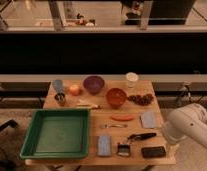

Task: Place eraser in red bowl

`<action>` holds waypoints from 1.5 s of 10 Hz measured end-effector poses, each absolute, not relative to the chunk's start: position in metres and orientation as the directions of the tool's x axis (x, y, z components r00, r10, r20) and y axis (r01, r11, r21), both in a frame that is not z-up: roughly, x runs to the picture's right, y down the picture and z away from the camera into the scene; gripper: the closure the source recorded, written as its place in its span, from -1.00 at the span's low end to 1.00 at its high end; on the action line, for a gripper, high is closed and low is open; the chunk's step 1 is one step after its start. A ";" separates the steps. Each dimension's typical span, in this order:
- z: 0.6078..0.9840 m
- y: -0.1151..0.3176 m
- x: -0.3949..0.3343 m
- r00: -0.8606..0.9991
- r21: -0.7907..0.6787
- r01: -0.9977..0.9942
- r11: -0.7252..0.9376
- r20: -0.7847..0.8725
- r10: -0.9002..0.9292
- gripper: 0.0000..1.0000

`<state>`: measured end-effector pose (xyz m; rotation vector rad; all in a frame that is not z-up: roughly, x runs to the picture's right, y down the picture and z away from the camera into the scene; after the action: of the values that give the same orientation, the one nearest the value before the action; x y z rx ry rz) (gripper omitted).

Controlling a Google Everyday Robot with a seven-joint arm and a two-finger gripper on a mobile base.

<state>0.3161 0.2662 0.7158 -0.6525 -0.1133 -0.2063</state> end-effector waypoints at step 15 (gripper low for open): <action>0.730 0.320 0.295 0.873 -0.521 0.441 0.730 0.437 -0.216 -0.60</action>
<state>0.2945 0.3195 0.7301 -0.6593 -0.3630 -0.3703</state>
